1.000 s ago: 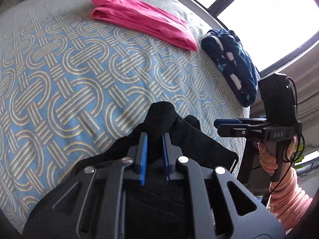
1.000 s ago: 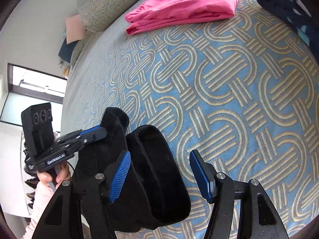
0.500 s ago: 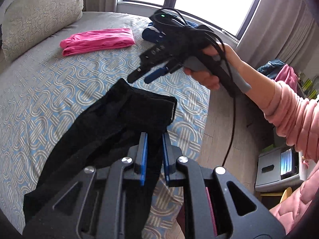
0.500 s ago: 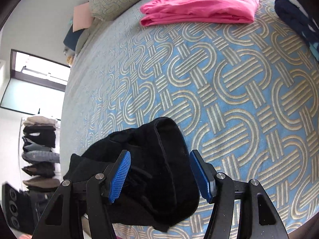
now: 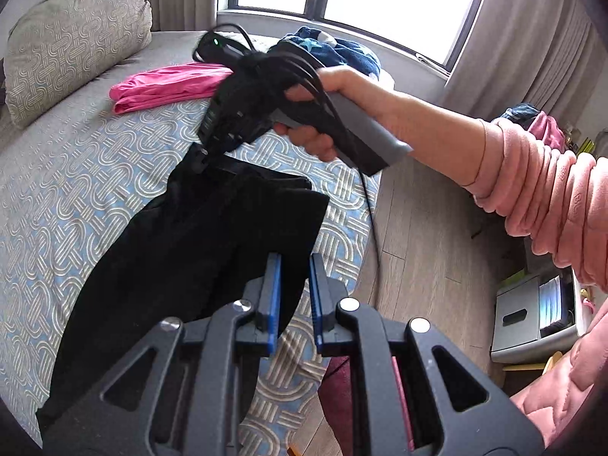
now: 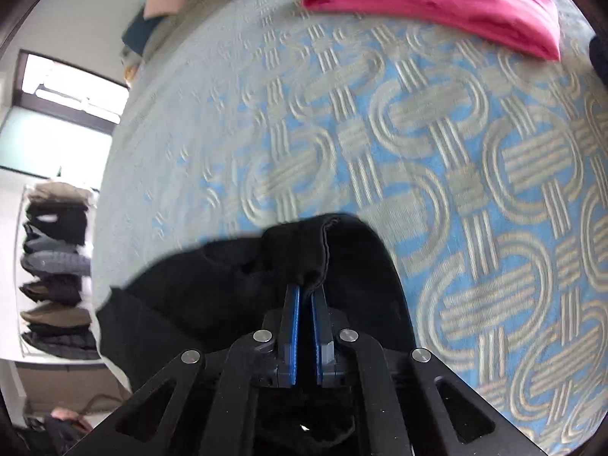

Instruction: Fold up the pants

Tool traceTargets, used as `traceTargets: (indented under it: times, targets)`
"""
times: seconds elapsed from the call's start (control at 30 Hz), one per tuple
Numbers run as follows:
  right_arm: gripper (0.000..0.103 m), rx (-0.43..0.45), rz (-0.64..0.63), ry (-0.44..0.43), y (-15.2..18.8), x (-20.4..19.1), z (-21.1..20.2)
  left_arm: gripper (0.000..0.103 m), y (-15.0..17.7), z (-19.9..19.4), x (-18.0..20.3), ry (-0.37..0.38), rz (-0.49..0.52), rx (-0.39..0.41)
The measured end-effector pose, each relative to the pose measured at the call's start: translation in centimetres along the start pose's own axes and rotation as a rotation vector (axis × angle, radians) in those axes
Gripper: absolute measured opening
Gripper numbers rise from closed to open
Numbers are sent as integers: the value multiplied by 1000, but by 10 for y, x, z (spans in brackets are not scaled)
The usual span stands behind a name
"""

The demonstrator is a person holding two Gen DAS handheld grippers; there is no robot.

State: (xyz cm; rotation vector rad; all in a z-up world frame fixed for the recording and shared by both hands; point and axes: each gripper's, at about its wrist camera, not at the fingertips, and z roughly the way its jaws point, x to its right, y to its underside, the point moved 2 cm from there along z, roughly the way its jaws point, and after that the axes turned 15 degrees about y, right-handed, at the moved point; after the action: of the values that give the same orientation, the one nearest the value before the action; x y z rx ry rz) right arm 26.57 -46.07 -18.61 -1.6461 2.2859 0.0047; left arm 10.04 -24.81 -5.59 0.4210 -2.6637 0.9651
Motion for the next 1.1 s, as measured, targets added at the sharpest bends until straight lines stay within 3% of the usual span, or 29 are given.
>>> traceTargets:
  times: [0.1, 0.2, 0.3, 0.37, 0.43, 0.5, 0.57, 0.67, 0.9, 0.93, 1.0, 1.1]
  targets:
    - [3, 86, 88, -88, -32, -8, -16, 15, -10, -2, -8, -34, 9, 15]
    - [2, 171, 185, -71, -67, -2, -26, 15, -23, -8, -18, -60, 1, 46]
    - [5, 96, 219, -120, -85, 1, -20, 15, -29, -18, -23, -49, -19, 77]
    - [7, 51, 163, -142, -79, -2, -21, 16, -27, -22, -23, -36, -19, 85]
    - [17, 22, 88, -127, -60, -6, -25, 15, -22, -23, -21, -21, -24, 86]
    - [46, 24, 30, -93, -34, -1, -29, 15, -18, -26, -19, 8, -37, 89]
    - [66, 9, 34, -68, -11, 11, -29, 16, -15, -31, -14, 44, -36, 97]
    - [66, -62, 49, -107, 7, 16, -16, 15, -14, -37, 1, 71, -11, 102]
    - [65, -130, 56, -131, -8, 0, 22, 16, -22, -50, 34, 89, 51, 127]
    - [60, -139, 43, -152, -10, -5, 25, 15, -23, -48, 35, 86, 58, 121]
    - [7, -136, 12, -136, -19, -15, 30, 15, -24, -43, 35, 86, 59, 110]
    - [6, -101, 50, -125, -33, -21, 24, 15, -24, -39, 32, 78, 44, 105]
